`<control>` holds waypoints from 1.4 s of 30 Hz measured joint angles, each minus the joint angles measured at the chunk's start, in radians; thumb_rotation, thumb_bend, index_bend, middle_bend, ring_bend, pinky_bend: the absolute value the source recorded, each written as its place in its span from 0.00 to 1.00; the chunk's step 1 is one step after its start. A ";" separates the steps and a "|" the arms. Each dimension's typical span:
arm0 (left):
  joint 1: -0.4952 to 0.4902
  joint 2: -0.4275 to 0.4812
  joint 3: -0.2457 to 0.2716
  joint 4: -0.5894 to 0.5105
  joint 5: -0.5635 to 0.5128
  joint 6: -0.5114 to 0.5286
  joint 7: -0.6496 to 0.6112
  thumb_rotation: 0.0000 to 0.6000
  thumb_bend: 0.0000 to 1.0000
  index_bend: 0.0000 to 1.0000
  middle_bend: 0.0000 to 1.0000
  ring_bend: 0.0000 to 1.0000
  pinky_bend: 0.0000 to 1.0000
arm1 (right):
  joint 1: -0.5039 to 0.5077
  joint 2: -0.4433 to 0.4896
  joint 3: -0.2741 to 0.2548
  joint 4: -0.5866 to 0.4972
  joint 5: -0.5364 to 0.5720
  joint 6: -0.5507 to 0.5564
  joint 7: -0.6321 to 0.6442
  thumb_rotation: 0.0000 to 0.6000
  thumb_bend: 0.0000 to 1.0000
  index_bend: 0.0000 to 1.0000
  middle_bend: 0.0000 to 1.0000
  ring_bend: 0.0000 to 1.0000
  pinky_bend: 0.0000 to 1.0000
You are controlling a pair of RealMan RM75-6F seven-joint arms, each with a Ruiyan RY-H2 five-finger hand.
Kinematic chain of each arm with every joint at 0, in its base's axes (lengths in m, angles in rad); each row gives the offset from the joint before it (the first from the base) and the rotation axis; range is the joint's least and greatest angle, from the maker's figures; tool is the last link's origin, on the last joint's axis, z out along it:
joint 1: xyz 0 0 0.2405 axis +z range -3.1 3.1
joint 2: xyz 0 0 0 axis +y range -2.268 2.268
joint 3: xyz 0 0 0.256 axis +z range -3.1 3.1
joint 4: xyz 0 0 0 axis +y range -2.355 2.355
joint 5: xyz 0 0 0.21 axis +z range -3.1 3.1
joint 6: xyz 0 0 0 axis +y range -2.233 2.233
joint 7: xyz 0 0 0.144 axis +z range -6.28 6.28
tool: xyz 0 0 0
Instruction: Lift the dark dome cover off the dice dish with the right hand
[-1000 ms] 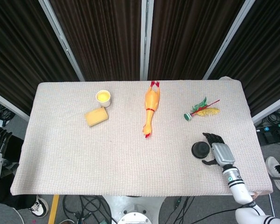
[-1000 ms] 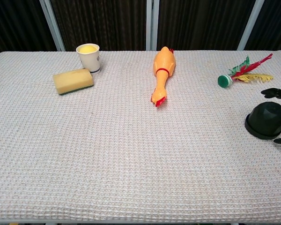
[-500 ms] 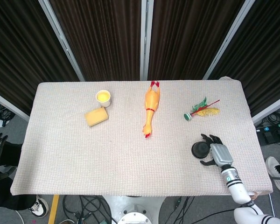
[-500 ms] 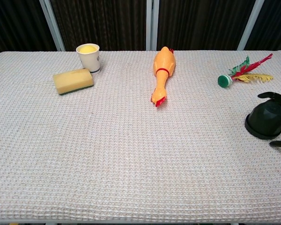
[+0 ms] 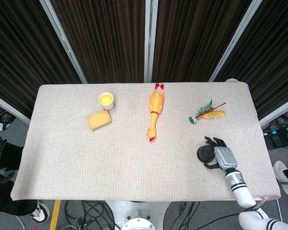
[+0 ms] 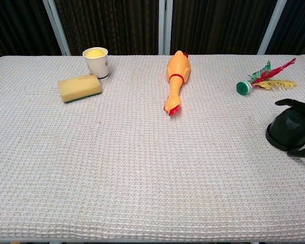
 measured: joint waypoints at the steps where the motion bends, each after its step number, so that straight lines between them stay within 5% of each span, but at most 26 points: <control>1: 0.000 0.000 0.000 0.000 -0.001 -0.001 0.000 1.00 0.11 0.07 0.03 0.00 0.09 | 0.002 -0.002 0.000 0.003 0.001 -0.002 0.001 1.00 0.09 0.00 0.20 0.00 0.00; 20: -0.004 0.000 -0.003 -0.005 -0.002 -0.013 0.004 1.00 0.11 0.07 0.03 0.00 0.09 | -0.002 -0.022 -0.003 0.025 -0.023 0.047 0.010 1.00 0.15 0.01 0.35 0.00 0.00; 32: -0.005 0.000 0.003 -0.002 0.008 -0.018 0.000 1.00 0.11 0.07 0.03 0.00 0.10 | -0.011 -0.035 0.006 0.055 -0.041 0.098 0.051 1.00 0.19 0.28 0.42 0.05 0.00; 42: -0.008 0.001 0.003 -0.006 0.012 -0.021 0.005 1.00 0.11 0.07 0.03 0.00 0.10 | -0.014 -0.006 0.027 0.039 -0.057 0.147 0.082 1.00 0.20 0.31 0.44 0.06 0.00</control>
